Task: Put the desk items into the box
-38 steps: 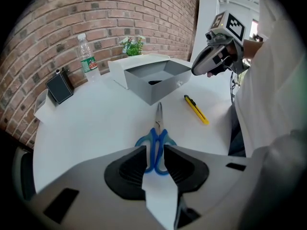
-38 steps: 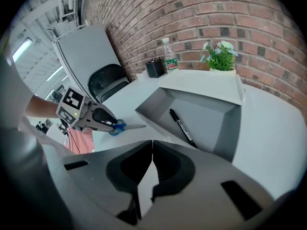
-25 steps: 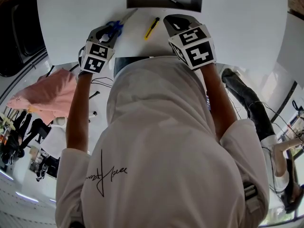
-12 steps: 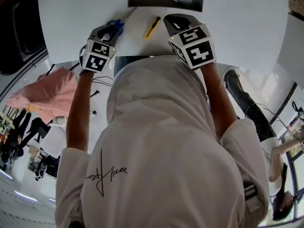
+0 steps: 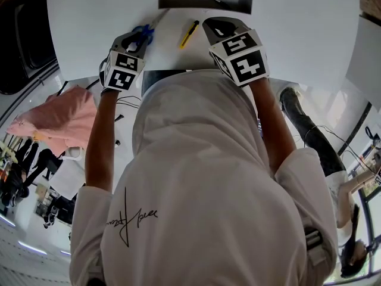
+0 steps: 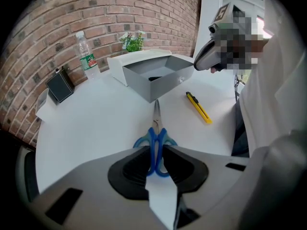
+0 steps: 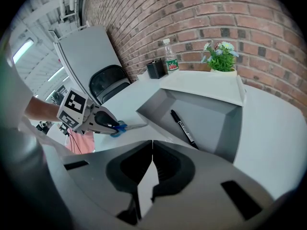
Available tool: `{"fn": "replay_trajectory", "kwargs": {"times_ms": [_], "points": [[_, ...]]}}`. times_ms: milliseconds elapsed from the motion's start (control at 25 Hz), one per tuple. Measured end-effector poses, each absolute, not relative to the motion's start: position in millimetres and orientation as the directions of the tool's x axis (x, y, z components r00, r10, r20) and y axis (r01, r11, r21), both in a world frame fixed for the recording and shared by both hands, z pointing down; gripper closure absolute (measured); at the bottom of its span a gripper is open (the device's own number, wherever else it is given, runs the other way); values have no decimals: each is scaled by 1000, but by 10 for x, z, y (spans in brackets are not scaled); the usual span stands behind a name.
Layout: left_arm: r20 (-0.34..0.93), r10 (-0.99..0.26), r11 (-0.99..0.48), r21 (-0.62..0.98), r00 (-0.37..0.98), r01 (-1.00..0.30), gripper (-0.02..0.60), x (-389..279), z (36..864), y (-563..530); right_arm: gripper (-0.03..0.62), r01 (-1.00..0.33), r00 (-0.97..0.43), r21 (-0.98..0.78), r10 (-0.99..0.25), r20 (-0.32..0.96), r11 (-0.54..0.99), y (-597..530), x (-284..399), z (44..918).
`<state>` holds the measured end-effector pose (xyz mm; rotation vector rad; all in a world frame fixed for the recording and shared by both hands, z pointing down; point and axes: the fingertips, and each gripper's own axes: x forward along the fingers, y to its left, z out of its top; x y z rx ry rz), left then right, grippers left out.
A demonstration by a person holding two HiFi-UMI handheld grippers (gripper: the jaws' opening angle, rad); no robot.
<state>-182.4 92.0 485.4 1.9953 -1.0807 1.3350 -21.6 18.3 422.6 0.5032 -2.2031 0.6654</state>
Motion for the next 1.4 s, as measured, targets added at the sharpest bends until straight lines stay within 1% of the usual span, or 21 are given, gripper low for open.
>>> {"fn": "replay_trajectory", "kwargs": {"times_ms": [240,560,960,1200,1400], "points": [[926,-323,-546,-14,195,-837,492,-1818,4833,928,566,-539,-630,-299,-142,764,787,165,-217,4201],[921,-329,-477,28,208,-879,492,-1811,4823,1001,566,-542,-629,-299,-143,764,785,152,-205,4182],[906,-369,-408,42,207,-912,494,-1831,4704,1056,566,-537,-632,-300,-142,762,788,175,-188,4171],[891,-414,-358,27,185,-933,495,-1881,4649,1050,566,-534,-636,-302,-140,758,790,179,-186,4202],[887,-427,-342,24,177,-940,495,-1903,4610,1058,566,-530,-638,-300,-140,757,793,189,-204,4198]]}}
